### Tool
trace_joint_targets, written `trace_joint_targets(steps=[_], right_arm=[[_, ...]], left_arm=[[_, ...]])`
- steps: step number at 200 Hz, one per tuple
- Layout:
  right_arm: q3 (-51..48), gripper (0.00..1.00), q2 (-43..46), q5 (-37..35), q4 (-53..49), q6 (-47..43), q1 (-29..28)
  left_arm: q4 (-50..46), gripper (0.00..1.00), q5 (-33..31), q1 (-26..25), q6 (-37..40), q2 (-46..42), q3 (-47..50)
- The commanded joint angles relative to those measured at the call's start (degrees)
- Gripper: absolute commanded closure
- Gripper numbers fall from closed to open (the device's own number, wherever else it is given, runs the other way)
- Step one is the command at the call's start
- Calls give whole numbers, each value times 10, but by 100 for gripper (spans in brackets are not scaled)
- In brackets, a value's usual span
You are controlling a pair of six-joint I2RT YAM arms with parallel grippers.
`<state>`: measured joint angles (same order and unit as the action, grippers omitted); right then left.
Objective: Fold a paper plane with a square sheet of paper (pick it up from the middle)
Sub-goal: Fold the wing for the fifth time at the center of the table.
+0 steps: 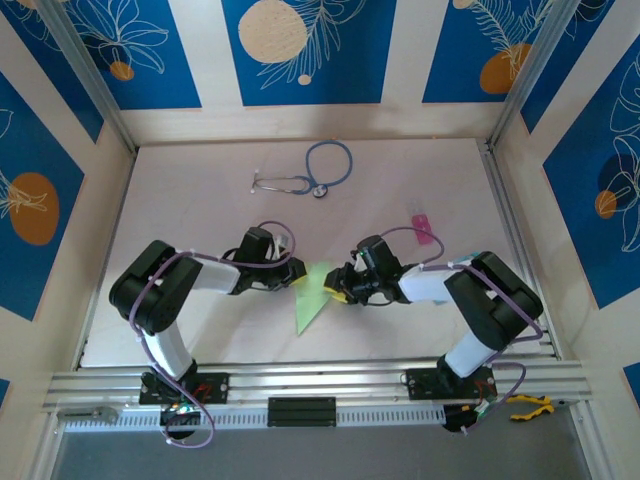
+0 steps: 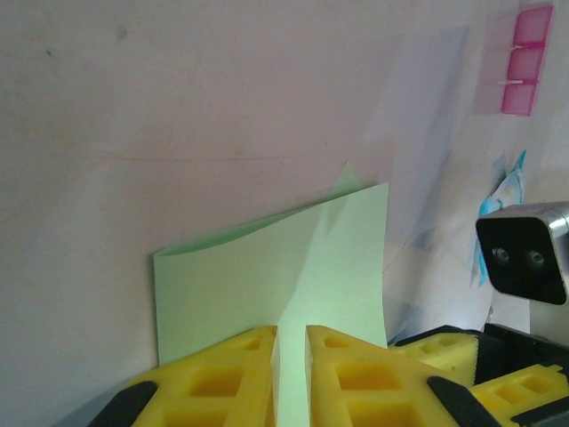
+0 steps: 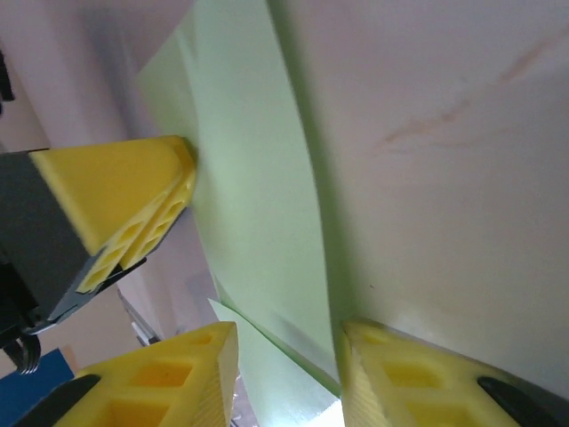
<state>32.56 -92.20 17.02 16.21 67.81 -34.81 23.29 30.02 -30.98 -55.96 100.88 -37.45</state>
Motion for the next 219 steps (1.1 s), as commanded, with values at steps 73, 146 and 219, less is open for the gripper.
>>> trace_joint_targets(steps=[73, 146, 219], right_arm=[[40, 69, -43, 86, 22, -76, 37], [52, 70, -92, 137, 52, -91, 47], [53, 71, -98, 153, 44, -111, 68]], left_arm=[[-56, 83, -7, 2, 26, 2, -7], [-64, 83, -1, 3, 31, 6, -17], [-68, 83, -4, 2, 31, 1, -13]])
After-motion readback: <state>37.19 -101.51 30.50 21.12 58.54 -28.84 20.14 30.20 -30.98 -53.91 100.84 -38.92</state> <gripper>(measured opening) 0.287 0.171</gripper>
